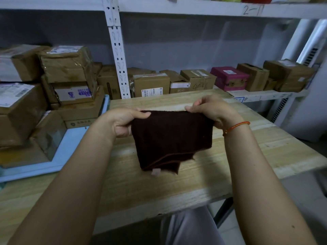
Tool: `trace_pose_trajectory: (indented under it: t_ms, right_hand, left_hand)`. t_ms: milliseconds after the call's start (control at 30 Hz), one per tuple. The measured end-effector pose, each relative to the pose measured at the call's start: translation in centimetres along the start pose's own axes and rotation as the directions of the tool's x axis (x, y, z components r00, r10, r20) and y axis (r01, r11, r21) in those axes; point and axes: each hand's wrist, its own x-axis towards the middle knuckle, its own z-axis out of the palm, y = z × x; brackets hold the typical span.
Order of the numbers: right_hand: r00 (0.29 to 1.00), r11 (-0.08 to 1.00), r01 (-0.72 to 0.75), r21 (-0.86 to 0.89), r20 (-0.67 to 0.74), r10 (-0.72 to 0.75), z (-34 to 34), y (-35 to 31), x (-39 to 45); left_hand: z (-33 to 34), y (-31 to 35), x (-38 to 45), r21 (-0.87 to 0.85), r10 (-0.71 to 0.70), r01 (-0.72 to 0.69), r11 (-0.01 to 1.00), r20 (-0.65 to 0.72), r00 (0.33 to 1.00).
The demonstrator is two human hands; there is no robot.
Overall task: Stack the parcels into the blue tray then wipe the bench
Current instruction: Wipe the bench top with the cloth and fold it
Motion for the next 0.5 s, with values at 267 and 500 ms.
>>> trace_pose_trajectory:
  t_ms: [267,500]
  right_hand:
    - [0.956,0.804,-0.241,-0.543,-0.277,0.1,4.8,5.7,2.4]
    - [0.983,0.46,0.164,-0.873,0.182,-0.006,11.9,6.5,-1.0]
  left_hand:
    - [1.6,-5.0,6.4,0.544,0.232,0.093,0.834,-0.499,0.835]
    - [2.2,-4.3,6.6,0.664,0.33,0.134,0.735,-0.524,0.786]
